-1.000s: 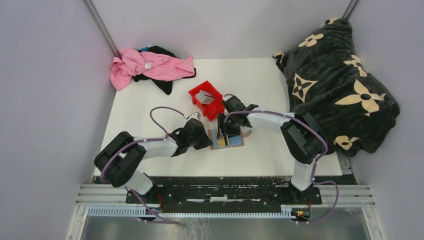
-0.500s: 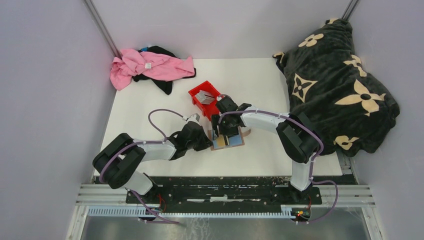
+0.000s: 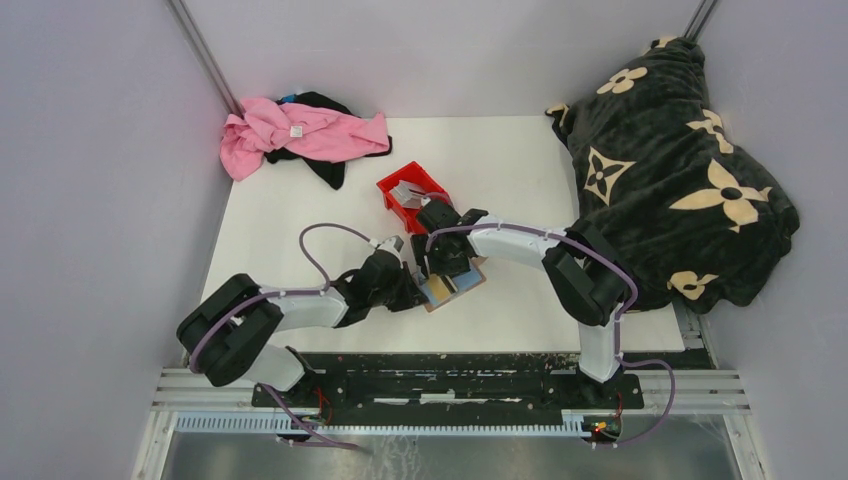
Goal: Put the credit cards into the card holder
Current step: Insert the credit card into the card holder.
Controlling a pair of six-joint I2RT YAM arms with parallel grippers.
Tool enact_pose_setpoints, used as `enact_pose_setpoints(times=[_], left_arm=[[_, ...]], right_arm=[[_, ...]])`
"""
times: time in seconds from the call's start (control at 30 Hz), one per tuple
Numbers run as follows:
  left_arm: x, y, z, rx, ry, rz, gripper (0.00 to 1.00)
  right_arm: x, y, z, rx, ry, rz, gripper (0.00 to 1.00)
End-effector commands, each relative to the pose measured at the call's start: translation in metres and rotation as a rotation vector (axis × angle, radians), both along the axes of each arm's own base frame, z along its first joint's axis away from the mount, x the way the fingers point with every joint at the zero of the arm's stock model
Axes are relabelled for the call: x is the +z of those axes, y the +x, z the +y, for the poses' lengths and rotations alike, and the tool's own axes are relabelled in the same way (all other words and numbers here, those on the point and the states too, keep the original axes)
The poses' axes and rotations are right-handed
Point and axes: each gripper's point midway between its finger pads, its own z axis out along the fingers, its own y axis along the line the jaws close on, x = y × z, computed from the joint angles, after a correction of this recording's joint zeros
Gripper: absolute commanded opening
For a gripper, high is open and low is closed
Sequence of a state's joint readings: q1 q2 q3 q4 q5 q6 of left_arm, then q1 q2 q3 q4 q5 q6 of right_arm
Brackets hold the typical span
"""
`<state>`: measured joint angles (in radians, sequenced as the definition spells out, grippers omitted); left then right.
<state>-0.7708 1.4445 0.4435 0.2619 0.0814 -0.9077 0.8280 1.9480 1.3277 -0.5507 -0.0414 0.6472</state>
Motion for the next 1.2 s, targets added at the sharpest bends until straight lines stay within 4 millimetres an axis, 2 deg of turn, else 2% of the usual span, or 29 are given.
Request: enact_pose_setpoints(times=[0.0, 0.1, 0.3, 0.4, 0.7, 1.03, 1.17], left_arm=[[-0.018, -0.021, 0.023, -0.062, 0.125, 0.027, 0.03], [-0.005, -0.014, 0.026, -0.033, 0.129, -0.010, 0.06], [0.039, 0.005, 0.033, 0.046, 0.122, -0.123, 0.19], [0.044, 0.007, 0.040, 0.073, 0.133, -0.137, 0.21], [0.000, -0.012, 0.051, 0.077, 0.187, -0.026, 0.11], [-0.021, -0.011, 0.047, 0.071, 0.227, 0.018, 0.07], [-0.026, -0.010, 0.044, 0.070, 0.233, 0.027, 0.06]], right_arm=[[-0.034, -0.033, -0.012, 0.028, -0.103, 0.110, 0.76], [-0.039, -0.038, -0.020, 0.045, -0.132, 0.111, 0.76], [-0.046, -0.042, -0.028, 0.070, -0.167, 0.116, 0.76], [-0.046, -0.042, -0.031, 0.081, -0.180, 0.112, 0.76], [-0.052, -0.051, -0.037, 0.128, -0.249, 0.099, 0.76], [-0.053, -0.056, -0.043, 0.174, -0.340, 0.072, 0.76], [-0.052, -0.056, -0.045, 0.177, -0.356, 0.066, 0.72]])
